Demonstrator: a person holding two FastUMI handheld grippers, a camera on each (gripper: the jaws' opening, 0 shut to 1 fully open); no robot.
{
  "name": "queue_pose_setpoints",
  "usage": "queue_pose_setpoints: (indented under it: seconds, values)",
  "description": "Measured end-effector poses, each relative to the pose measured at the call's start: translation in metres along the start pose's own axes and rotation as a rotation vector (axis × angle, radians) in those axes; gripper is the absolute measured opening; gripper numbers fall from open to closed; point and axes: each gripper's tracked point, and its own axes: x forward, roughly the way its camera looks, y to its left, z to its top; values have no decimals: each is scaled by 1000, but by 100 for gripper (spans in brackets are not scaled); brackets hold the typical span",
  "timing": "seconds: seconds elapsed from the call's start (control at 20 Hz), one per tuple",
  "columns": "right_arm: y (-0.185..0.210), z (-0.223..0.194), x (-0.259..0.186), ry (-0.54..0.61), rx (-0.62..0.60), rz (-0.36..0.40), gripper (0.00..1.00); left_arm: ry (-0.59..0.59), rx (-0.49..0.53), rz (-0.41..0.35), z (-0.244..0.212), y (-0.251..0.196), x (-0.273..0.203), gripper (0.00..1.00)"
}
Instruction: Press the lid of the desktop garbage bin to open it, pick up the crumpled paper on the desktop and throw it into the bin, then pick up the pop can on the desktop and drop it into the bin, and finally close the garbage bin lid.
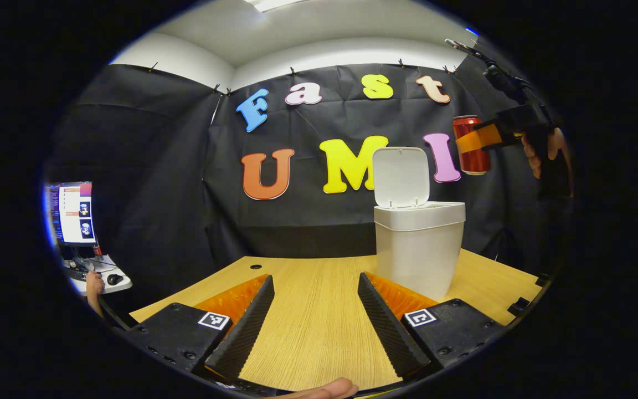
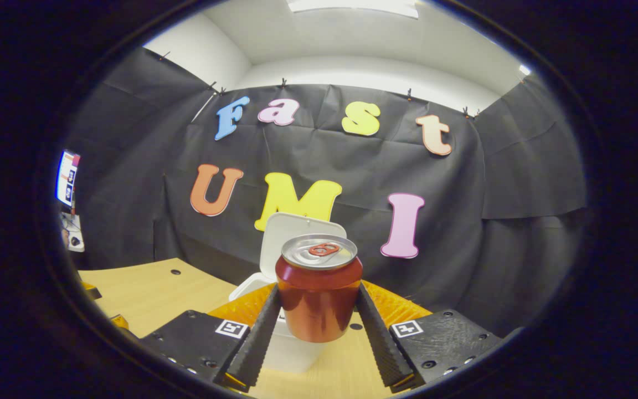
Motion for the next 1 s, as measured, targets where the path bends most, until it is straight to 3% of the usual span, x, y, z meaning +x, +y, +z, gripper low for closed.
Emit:
queue_pose_setpoints:
  seconds: [0.55, 0.85, 1.0]
  values:
    - [25, -18, 100, 74, 107, -13, 80, 24, 14, 22, -6, 10, 2, 98]
    - [64, -38, 129, 108, 56, -1, 80, 47, 18, 21, -13, 11, 6, 98]
    - [86, -46, 141, 129, 32, 16, 81, 79, -30, -1, -19, 9, 6, 98]
